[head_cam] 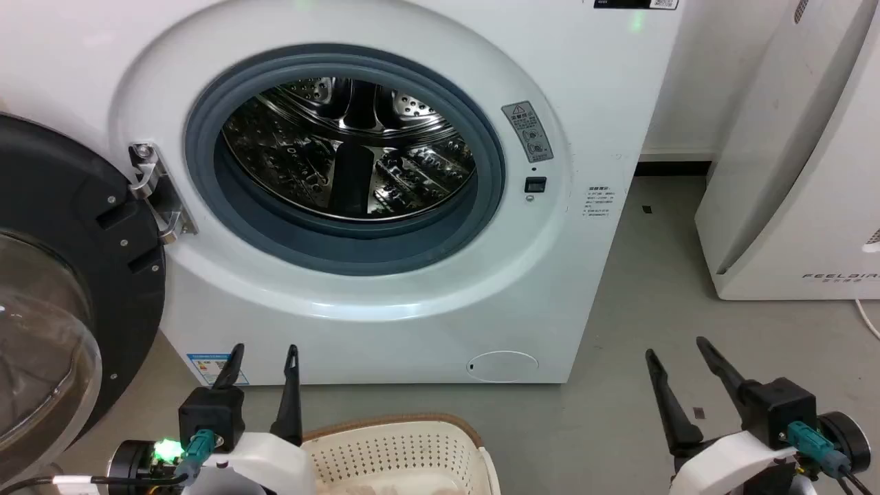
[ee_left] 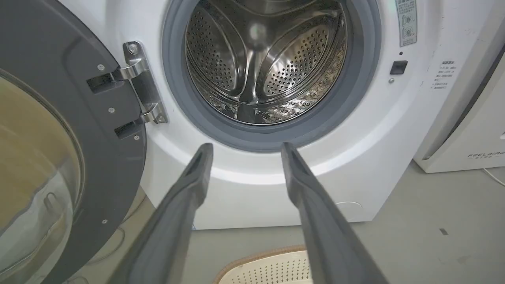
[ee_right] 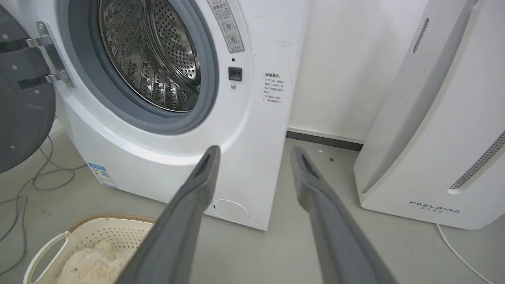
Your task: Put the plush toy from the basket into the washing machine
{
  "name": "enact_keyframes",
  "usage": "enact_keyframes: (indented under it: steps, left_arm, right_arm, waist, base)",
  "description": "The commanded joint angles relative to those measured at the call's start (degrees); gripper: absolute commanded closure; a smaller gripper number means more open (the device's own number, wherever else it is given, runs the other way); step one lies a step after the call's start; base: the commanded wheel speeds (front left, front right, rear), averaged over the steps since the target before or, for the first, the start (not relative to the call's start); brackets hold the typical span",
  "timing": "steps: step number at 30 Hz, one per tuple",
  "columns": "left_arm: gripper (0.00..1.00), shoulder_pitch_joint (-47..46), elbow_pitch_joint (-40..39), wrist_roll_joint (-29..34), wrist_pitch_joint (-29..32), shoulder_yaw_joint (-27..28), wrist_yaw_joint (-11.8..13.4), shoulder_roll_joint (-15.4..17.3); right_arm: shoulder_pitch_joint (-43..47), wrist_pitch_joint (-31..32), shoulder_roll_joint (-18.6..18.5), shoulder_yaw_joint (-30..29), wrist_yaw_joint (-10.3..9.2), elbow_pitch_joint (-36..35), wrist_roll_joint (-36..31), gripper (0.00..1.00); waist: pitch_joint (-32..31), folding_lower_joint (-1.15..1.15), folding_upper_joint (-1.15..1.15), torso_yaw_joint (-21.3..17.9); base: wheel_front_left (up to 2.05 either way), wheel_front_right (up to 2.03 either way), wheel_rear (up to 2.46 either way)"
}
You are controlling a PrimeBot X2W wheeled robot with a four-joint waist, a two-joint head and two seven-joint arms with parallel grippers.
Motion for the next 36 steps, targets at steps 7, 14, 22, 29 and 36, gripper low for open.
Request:
enact_keyframes:
  steps: [7,14,22,29,36]
  left_arm:
    - [0.00,0.19,0.15,-0.37,-0.74,-0.49,0.34,0.00]
    - [0.00,0.24,0.79,-0.86,-1.58,-1.10,0.65,0.00]
    - [0.00,-0.17,2.56,-1.56,-2.53,-1.86,0.72,0.00]
    - [0.00,-1.07,5.22,-2.07,-3.37,-2.56,0.60,0.00]
    - [0.00,-2.92,9.45,-2.33,-4.33,-3.60,0.20,0.07]
  right_arm:
    - [0.20,-0.74,0.00,0.03,0.00,-0.11,0.66,0.00]
    - [0.32,-1.57,0.00,-0.17,-0.01,-0.48,1.30,0.00]
    - [0.18,-2.52,0.00,-0.10,-0.01,-0.99,1.58,0.00]
    - [-0.17,-3.36,0.00,0.01,-0.01,-1.44,1.91,0.00]
    - [-0.74,-4.31,0.00,0.19,-0.02,-2.30,2.08,0.00]
  waist:
    - [0.14,0.00,0.00,-0.07]
    - [0.61,0.00,0.00,-0.21]
    - [1.66,0.00,0.00,-0.48]
    - [3.09,0.00,0.00,-0.83]
    - [5.30,0.00,0.00,-1.29]
  base:
    - [0.00,0.00,0.00]
    - [0.00,0.00,0.00]
    - [0.00,0.00,0.00]
    - [0.00,0.00,0.00]
    - [0.00,0.00,0.00]
